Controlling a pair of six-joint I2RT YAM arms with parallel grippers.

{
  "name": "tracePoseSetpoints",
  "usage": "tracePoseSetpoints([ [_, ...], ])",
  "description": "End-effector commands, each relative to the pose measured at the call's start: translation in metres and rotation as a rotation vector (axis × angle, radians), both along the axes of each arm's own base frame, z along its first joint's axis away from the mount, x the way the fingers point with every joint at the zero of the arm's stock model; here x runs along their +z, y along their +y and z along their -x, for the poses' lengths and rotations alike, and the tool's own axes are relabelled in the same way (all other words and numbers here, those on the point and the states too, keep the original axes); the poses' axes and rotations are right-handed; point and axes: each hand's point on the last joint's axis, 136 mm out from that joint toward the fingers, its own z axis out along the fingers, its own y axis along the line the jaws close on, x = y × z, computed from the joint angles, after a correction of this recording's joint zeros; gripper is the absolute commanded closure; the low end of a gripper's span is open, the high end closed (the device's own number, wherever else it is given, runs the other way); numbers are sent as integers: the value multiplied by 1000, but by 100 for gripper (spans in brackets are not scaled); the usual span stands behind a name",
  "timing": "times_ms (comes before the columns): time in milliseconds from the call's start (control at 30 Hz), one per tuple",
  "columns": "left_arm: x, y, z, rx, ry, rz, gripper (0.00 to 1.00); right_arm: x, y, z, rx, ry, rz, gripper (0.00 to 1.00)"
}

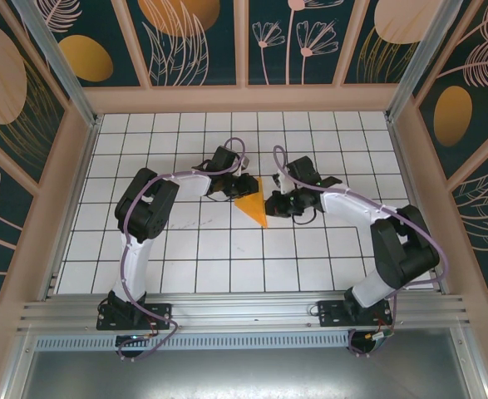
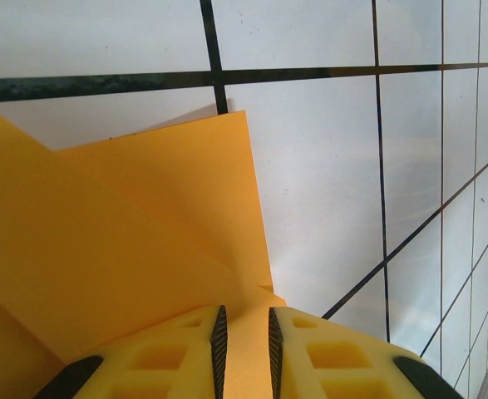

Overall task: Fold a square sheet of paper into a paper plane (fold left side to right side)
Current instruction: Fourth fold the wing at the center of the table.

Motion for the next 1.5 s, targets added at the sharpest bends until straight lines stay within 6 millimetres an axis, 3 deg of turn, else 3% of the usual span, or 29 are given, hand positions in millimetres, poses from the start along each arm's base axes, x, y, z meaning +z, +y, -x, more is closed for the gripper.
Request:
tracePoseSetpoints([
  [0,-51,30,23,32,119,-161,75,-5,24,-16,8,18,-120,94],
  [133,-51,31,24,34,120,-161,75,-25,30,-31,-15,36,-109,94],
  [367,-42,28,20,32,102,-142,75,-71,11,-26,-58,109,19,94],
  [533,-6,23,4,37,15,-110,71,-94,-11,-11,-87,172,128,95],
  [700,51,17,-11,33,-141,-46,66,-113,-26,8,-88,232,188,100],
  [867,87,10,4,-10,-209,73,69,-120,-28,16,-92,259,169,100],
  [1067,68,-3,36,-94,-130,149,75,-123,-27,18,-87,271,161,100],
  [1467,29,-10,43,-123,-55,163,83,-123,-27,18,-87,280,162,100],
])
